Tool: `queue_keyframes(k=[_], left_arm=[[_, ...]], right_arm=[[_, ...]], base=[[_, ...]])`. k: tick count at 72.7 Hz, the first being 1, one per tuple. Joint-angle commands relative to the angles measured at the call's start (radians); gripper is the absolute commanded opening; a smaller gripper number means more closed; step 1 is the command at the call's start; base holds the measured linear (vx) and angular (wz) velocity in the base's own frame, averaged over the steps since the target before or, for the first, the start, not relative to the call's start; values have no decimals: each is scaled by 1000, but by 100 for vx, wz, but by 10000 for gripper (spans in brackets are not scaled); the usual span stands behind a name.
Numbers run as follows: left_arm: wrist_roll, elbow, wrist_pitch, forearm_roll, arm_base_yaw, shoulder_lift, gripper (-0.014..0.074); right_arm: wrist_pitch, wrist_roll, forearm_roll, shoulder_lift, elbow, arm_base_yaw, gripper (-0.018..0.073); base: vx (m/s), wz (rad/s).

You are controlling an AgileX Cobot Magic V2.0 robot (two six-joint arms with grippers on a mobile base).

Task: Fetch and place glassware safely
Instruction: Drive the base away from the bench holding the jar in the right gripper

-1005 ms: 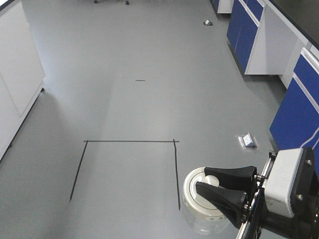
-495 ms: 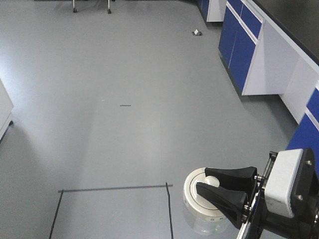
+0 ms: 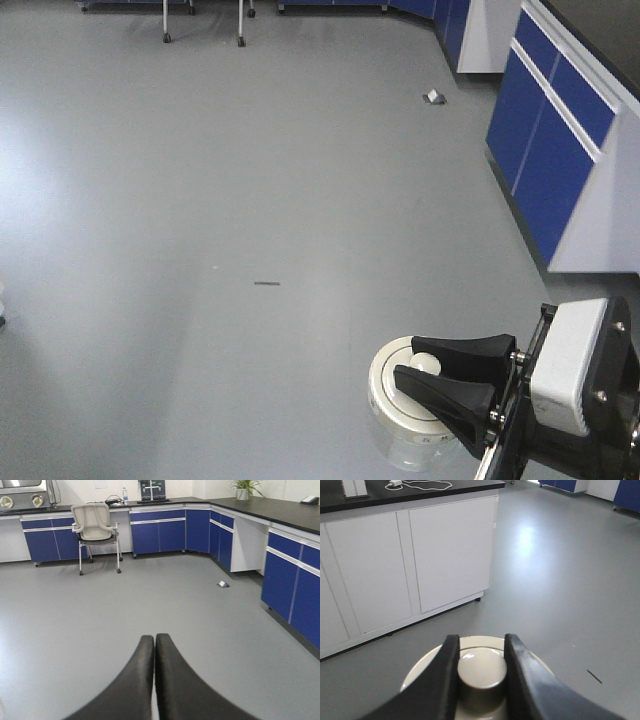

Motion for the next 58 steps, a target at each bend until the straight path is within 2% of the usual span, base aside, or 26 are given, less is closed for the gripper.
queue_keyframes(k=[1, 58], left_arm=[[-4, -27, -71, -4, -8, 10, -7], [-4, -27, -71, -3, -8, 9, -7]], right_arm=[[-42, -8, 45, -8, -33, -2, -1], [-39, -8, 44, -3, -33, -2, -1]], base=[[70, 13], [73, -3]])
